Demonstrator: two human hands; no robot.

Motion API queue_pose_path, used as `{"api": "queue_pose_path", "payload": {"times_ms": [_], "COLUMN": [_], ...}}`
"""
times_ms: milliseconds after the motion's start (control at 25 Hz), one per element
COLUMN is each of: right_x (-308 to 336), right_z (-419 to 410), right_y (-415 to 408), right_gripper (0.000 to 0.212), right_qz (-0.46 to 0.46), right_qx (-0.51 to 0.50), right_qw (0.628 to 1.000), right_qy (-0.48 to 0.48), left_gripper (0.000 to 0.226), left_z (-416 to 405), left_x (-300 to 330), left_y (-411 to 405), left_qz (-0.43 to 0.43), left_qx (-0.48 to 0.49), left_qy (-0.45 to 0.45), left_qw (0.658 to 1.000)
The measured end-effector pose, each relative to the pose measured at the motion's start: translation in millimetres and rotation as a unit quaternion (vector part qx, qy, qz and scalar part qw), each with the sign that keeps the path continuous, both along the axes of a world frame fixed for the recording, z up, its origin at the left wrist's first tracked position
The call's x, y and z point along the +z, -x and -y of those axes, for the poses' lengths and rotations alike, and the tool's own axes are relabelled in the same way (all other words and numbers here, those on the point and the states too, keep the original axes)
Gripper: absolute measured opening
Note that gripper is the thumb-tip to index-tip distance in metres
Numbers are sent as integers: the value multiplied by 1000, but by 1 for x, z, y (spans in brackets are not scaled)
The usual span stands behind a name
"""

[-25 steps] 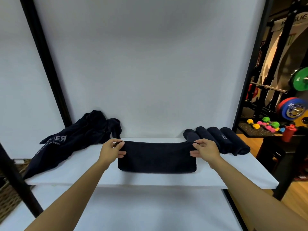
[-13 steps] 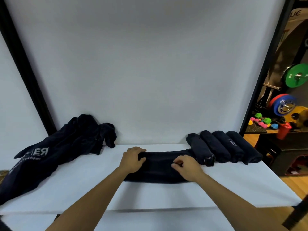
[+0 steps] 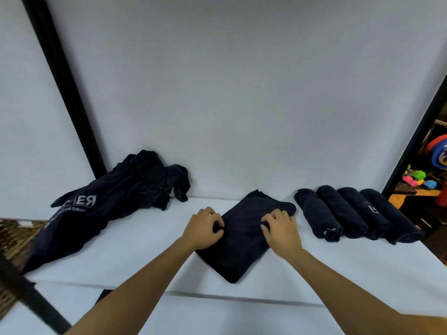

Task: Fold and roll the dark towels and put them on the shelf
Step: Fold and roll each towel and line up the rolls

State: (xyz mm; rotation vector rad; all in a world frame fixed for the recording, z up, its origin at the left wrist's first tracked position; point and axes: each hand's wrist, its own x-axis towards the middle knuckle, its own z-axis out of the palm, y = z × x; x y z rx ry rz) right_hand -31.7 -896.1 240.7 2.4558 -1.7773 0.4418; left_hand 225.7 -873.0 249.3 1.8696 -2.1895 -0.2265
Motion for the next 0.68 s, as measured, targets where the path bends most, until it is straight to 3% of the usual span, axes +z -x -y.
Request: {"api": "queue_pose_path", "payload": {"times_ms": [80, 280, 400, 480, 560, 600, 680], "right_x": [-9, 1, 5, 1, -8, -14, -26], "right_z": [-15, -22, -56, -85, -107, -115, -124], "right_y": [-6, 10, 14, 25, 38, 42, 47], "right_gripper": [35, 39, 30, 49, 82, 90, 82], "right_qz": [27, -73, -9, 32, -6, -38, -49], "right_qx": [67, 74, 123, 169, 192, 192, 182], "right_qw": [997, 992, 992, 983, 974, 973, 978], "right_qy": [-39, -78, -31, -63, -119, -123, -93], "left_gripper": [28, 17, 20, 22, 22, 22, 24], "left_z": [-11, -41, -60, -73, -84, -90, -102], "left_x": [-7, 5, -1, -12, -15, -14, -14], "left_y": [-6, 11, 26, 29, 34, 37, 43], "left_qz": [-67, -57, -44, -64, -74, -60, -24], "left_qx": [-8, -5, -5, 19, 39, 47, 61], "left_qy": [-31, -53, -15, 2, -2, 0, 8], "left_qw": [997, 997, 999, 998, 997, 997, 998]}}
